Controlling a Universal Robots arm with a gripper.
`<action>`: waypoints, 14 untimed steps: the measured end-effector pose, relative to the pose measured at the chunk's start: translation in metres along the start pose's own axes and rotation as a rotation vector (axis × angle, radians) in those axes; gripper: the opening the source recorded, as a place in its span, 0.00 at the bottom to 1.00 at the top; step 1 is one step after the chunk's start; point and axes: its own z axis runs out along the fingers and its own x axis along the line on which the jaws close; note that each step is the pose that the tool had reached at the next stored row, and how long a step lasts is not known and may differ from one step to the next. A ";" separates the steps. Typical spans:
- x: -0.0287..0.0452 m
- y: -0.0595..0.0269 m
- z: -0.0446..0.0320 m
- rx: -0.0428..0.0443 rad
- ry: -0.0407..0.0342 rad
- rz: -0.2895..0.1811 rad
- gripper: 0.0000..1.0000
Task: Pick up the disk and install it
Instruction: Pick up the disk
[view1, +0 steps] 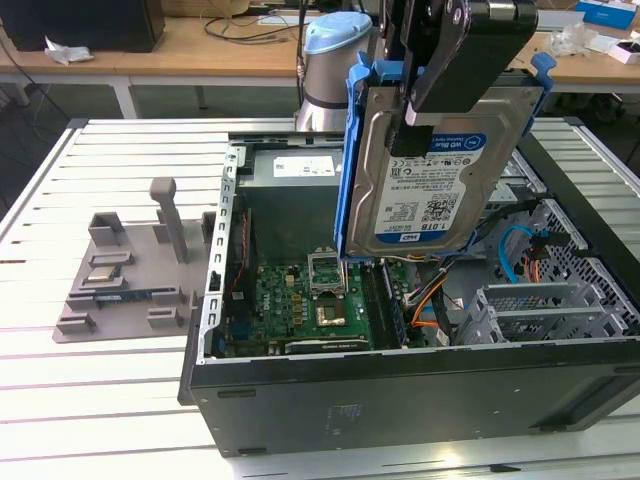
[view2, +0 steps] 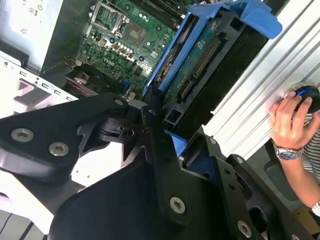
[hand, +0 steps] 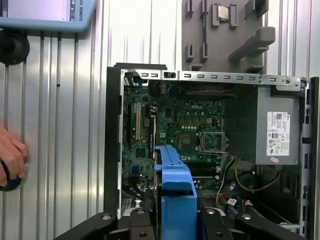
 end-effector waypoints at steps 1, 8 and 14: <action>0.0000 0.0000 0.0000 0.0000 0.0000 0.000 0.37; 0.0001 -0.0029 -0.0001 0.0000 0.0001 0.000 0.37; 0.0005 -0.0183 -0.0003 0.0000 0.0000 0.000 0.37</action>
